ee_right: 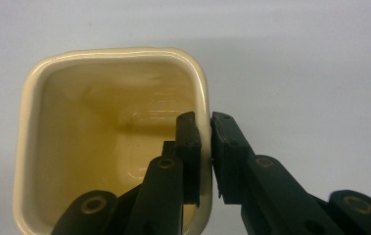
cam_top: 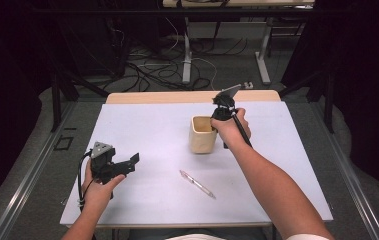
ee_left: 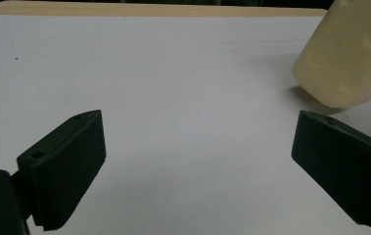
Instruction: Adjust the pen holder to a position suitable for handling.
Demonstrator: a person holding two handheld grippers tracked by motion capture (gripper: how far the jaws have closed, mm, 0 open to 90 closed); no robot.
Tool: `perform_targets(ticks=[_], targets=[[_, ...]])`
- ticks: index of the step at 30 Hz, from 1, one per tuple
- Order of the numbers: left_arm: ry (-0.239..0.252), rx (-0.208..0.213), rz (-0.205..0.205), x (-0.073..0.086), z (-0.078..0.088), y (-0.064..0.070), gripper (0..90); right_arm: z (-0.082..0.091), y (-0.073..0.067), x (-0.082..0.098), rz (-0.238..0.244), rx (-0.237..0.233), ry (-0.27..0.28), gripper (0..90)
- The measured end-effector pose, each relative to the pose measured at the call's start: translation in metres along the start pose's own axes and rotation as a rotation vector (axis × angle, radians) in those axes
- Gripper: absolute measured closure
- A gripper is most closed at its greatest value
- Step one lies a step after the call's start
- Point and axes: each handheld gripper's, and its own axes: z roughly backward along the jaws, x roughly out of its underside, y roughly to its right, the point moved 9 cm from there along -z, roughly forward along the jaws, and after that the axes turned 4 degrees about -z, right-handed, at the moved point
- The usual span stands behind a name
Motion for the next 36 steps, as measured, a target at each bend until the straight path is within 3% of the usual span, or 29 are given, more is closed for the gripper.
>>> perform_targets(ticks=[8,13,16,17,24,25,26,27,28,31,33,34,36], targets=[[0.001,-0.001,0.000,0.000,-0.001,0.000,5.7,-0.006,-0.001,0.005,-0.003,0.036,-0.023,81.7],[0.000,-0.001,0.001,0.000,-0.001,0.000,5.7,-0.008,-0.006,0.009,-0.015,0.009,-0.064,79.0],[-0.004,-0.001,0.000,0.001,-0.001,0.001,5.7,-0.007,-0.002,0.014,0.007,-0.001,-0.113,78.6],[-0.004,-0.001,0.000,0.001,-0.001,0.001,5.7,-0.008,-0.003,0.014,-0.020,-0.005,-0.122,78.4],[-0.003,-0.001,-0.005,0.001,-0.002,0.002,5.7,-0.006,0.000,0.021,-0.027,-0.031,-0.182,77.1],[-0.004,-0.001,-0.005,0.001,-0.002,0.002,5.7,-0.008,-0.001,0.020,-0.020,-0.063,-0.153,77.0],[-0.004,-0.001,-0.005,0.001,-0.002,0.002,5.7,-0.008,-0.004,0.020,-0.042,-0.081,-0.145,76.8],[-0.002,-0.001,-0.005,0.001,-0.002,0.002,5.7,-0.008,-0.004,0.020,-0.042,-0.081,-0.145,76.8],[-0.002,-0.001,-0.004,0.001,-0.002,0.002,5.7,-0.006,-0.002,0.022,-0.017,-0.048,-0.163,76.6],[-0.004,-0.001,-0.005,0.001,-0.003,0.002,5.7,-0.006,-0.005,0.023,0.023,-0.082,-0.119,71.2],[-0.004,-0.001,-0.005,0.001,-0.003,0.002,5.7,0.000,-0.004,0.027,0.041,-0.047,-0.167,68.1],[-0.006,0.000,-0.006,0.001,-0.003,0.003,5.7,-0.004,-0.008,0.024,0.042,-0.111,-0.103,67.1],[-0.006,-0.001,-0.005,0.001,-0.003,0.003,5.7,-0.001,-0.007,0.027,0.067,-0.102,-0.106,62.7]])
